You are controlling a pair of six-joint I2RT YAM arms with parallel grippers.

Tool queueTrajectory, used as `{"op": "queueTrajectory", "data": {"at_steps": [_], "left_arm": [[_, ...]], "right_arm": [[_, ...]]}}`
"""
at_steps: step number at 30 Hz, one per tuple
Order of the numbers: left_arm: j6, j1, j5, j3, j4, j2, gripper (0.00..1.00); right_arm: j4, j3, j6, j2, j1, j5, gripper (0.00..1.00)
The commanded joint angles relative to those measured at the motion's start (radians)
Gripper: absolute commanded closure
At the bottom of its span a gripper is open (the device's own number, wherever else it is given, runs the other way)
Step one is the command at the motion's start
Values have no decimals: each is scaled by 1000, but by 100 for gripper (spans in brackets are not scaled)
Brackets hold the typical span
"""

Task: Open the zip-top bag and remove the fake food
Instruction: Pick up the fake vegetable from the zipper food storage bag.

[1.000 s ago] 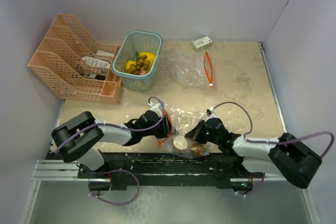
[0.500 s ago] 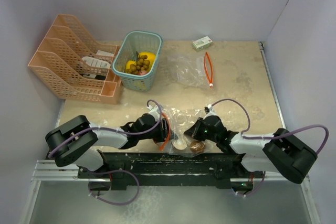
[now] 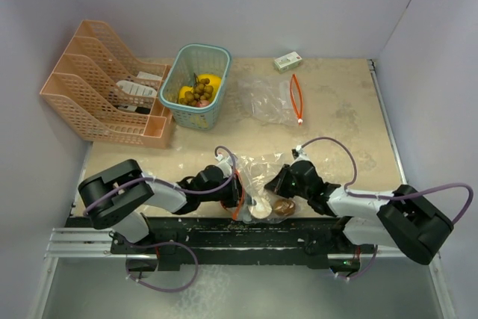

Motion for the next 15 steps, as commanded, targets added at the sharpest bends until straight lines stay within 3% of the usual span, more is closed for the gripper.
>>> {"op": "queueTrajectory", "data": {"at_steps": [1, 7, 9, 15], "left_arm": [[10, 3, 12, 1, 8, -48, 100], [128, 134, 61, 31, -321, -283, 100], [177, 202, 69, 41, -496, -398, 100], [330, 290, -112, 229, -1013, -715, 95]], "right_arm": [[-90, 17, -49, -35, -28, 44, 100], [-145, 14, -114, -104, -124, 12, 100], [-154, 14, -132, -114, -150, 1, 100], [-102, -6, -129, -73, -165, -30, 100]]}}
